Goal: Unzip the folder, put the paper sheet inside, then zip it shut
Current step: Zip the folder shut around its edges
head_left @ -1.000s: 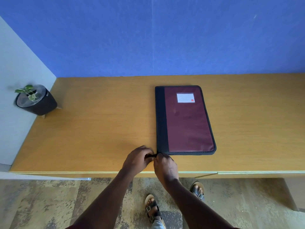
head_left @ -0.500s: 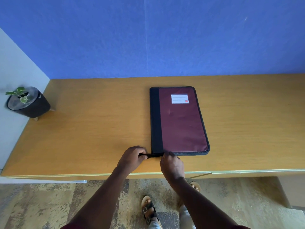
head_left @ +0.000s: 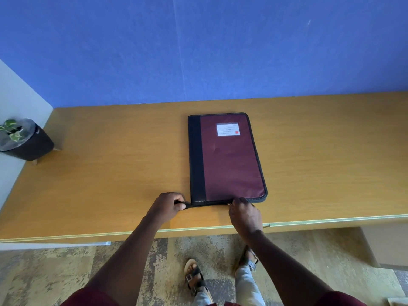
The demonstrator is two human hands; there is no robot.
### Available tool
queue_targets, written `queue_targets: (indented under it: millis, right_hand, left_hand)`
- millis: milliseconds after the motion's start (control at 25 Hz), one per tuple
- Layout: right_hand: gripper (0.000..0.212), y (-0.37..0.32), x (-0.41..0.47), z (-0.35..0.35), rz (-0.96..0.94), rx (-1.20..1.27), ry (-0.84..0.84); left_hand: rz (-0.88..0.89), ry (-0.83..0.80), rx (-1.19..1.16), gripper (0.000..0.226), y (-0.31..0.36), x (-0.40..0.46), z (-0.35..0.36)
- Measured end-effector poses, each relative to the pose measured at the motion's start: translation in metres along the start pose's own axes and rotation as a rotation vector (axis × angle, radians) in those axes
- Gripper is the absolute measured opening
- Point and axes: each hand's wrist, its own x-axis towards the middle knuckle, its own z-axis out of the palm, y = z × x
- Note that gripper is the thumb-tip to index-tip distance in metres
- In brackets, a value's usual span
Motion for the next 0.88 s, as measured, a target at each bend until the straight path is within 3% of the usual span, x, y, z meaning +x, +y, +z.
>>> queue_targets:
  millis: [160, 560, 760, 880]
  right_hand:
    - [0.01, 0.031, 0.003, -0.006, 0.021, -0.036, 0.01]
    - [0.007, 0.095, 0.012, -0.021, 0.085, -0.016, 0.044]
    - [0.011, 0.106, 0.018, -0.027, 0.054, -0.002, 0.027]
    - [0.013, 0.113, 0.024, -0.03, 0.026, 0.038, 0.012]
  left_hand:
    - [-0.068, -0.03, 0.026, 0.005, 0.008, 0.004, -0.003]
    - [-0.226, -0.062, 0.156, 0.013, 0.024, 0.011, -0.007]
    - [-0.321, -0.261, 0.432, 0.033, 0.044, 0.03, -0.018]
    - [-0.393, -0.305, 0.445, 0.033, 0.061, 0.045, -0.02]
